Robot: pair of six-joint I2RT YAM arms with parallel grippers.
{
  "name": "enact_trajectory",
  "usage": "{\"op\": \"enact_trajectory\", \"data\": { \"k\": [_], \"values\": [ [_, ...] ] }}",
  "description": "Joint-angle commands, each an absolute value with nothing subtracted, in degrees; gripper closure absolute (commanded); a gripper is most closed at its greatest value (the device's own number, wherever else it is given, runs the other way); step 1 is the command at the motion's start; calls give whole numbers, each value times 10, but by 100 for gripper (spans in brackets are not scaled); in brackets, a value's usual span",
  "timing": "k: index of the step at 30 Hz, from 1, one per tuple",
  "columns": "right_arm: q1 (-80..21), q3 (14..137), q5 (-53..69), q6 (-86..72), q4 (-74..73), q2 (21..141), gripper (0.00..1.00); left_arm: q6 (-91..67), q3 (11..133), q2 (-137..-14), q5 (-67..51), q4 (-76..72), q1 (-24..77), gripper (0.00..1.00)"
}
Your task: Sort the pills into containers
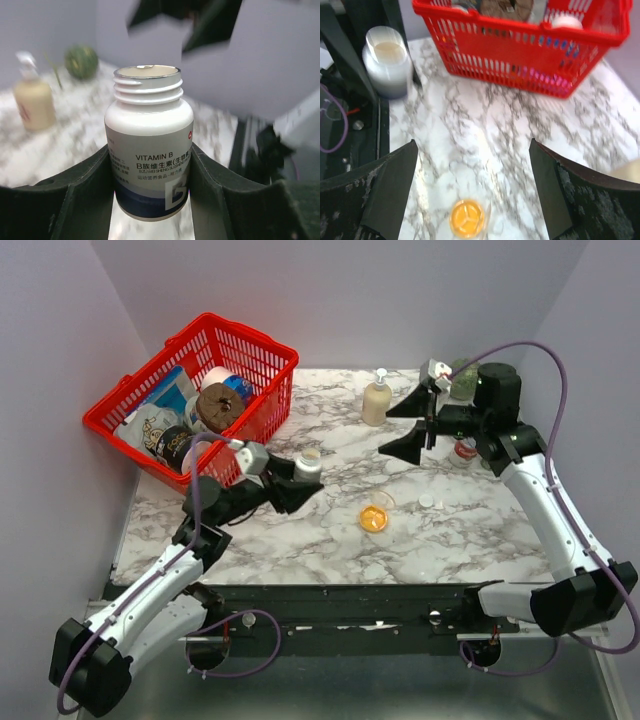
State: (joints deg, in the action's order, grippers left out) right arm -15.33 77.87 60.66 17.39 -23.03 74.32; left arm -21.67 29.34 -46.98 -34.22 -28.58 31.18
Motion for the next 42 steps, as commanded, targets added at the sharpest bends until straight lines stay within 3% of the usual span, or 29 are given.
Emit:
{"op": "enact_trajectory", "data": {
  "k": [1, 5, 9, 11, 13, 14, 15, 16, 17, 19, 22, 23, 24, 25, 26, 28, 29, 30, 32, 34, 35, 37, 39, 41, 42],
  "values": [
    [-106, 662, 597, 156, -168, 715, 0, -422, 324, -479, -265, -696, 266, 100],
    [-84, 610, 603, 143, -130, 707, 0, -564, 395, -566, -208, -974, 250, 100],
    [-69, 586, 621, 129, -105, 713, 0, -605, 546, -607, -480, -960, 256, 100],
    [-66, 584, 625, 128, -101, 716, 0, -587, 537, -620, -493, -944, 225, 100],
    [-65, 578, 628, 128, -99, 719, 0, -510, 530, -619, -491, -840, 200, 100],
    [-63, 577, 625, 129, -98, 719, 0, -352, 523, -600, -453, -654, 180, 100],
    [-63, 575, 621, 129, -98, 717, 0, -290, 526, -589, -383, -553, 178, 100],
    [-62, 570, 614, 129, -97, 716, 0, -263, 540, -585, -195, -470, 178, 100],
    [-62, 568, 609, 129, -97, 714, 0, -262, 585, -601, -155, -381, 164, 100],
    [-59, 566, 600, 128, -93, 708, 0, -279, 613, -617, -105, -352, 157, 100],
    [-57, 563, 603, 125, -87, 705, 0, -339, 599, -643, -313, -596, 157, 100],
    [-56, 563, 604, 125, -86, 705, 0, -410, 612, -685, -501, -822, 163, 100],
    [-56, 561, 606, 124, -85, 705, 0, -491, 636, -712, -554, -904, 177, 100],
    [-55, 560, 610, 123, -83, 703, 0, -676, 670, -742, -610, -971, 181, 100],
    [-55, 557, 612, 123, -82, 703, 0, -724, 732, -784, -669, -972, 184, 100],
    [-54, 555, 619, 122, -78, 703, 0, -678, 716, -790, -626, -967, 146, 100],
    [-55, 554, 619, 122, -76, 703, 0, -627, 661, -768, -563, -852, 122, 100],
    [-55, 555, 617, 122, -76, 704, 0, -567, 644, -752, -379, -730, 93, 100],
    [-54, 555, 611, 121, -76, 703, 0, -438, 622, -716, -303, -611, 66, 100],
    [-54, 552, 607, 122, -76, 699, 0, -543, 618, -742, -448, -925, 69, 100],
    [-53, 549, 606, 122, -76, 697, 0, -683, 701, -781, -499, -972, 122, 100],
    [-52, 549, 612, 122, -72, 696, 0, -724, 757, -802, -641, -972, 196, 100],
    [-50, 551, 616, 120, -72, 703, 0, -622, 685, -768, -549, -916, 165, 100],
    [-50, 552, 614, 119, -72, 704, 0, -540, 616, -706, -305, -680, 106, 100],
    [-51, 552, 614, 118, -72, 703, 0, -485, 601, -699, -271, -678, 74, 100]
  ]
}}
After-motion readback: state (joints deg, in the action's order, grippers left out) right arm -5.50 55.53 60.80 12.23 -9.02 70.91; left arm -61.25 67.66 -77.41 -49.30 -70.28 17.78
